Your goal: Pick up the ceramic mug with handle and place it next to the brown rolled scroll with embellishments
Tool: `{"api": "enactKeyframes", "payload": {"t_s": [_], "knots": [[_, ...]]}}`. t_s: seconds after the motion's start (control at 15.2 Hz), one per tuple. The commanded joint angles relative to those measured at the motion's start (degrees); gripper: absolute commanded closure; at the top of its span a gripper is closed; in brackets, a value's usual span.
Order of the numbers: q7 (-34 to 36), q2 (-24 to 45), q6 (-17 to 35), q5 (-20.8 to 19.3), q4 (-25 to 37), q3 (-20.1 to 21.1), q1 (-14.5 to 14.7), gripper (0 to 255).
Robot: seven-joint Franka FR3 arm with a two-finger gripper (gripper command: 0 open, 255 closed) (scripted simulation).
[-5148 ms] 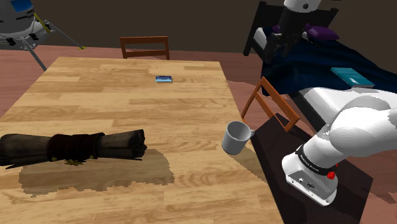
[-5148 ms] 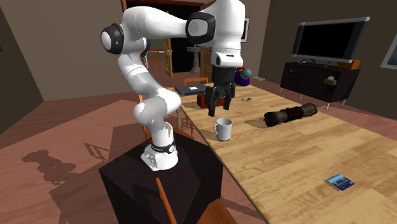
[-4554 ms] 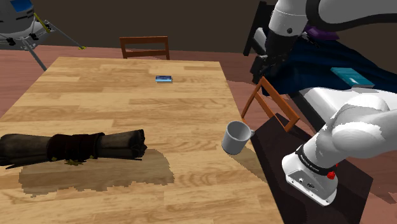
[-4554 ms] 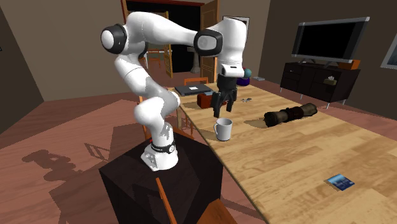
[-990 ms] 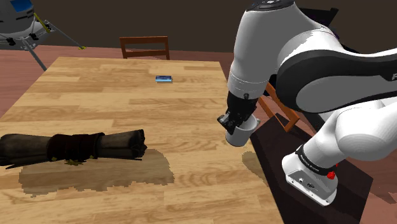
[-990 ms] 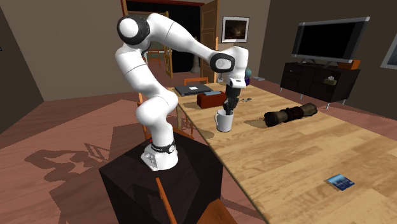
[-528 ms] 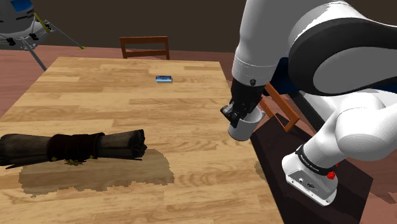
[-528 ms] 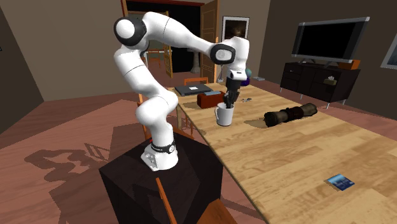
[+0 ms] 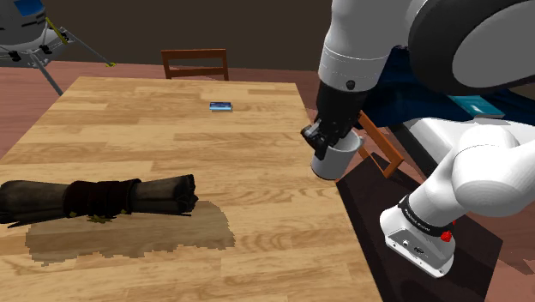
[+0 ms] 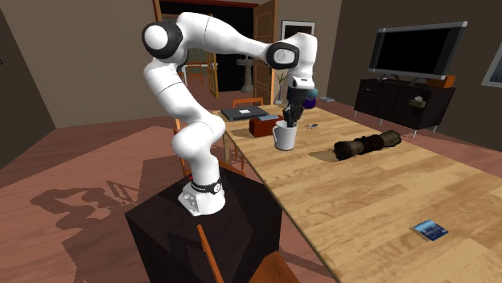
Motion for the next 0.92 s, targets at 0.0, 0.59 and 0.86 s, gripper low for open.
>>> {"api": "enactKeyframes", "payload": {"t_s": [0.0, 0.59, 0.86], "knots": [[0.0, -0.3, -1.8, -0.3, 1.5, -0.5, -0.1, 255], [1.7, 9.5, -3.0, -3.8, 12.4, 1.3, -3.4, 255], [4.4, 19.8, -1.8, -7.9, 20.9, 4.0, -5.8, 255]]}}
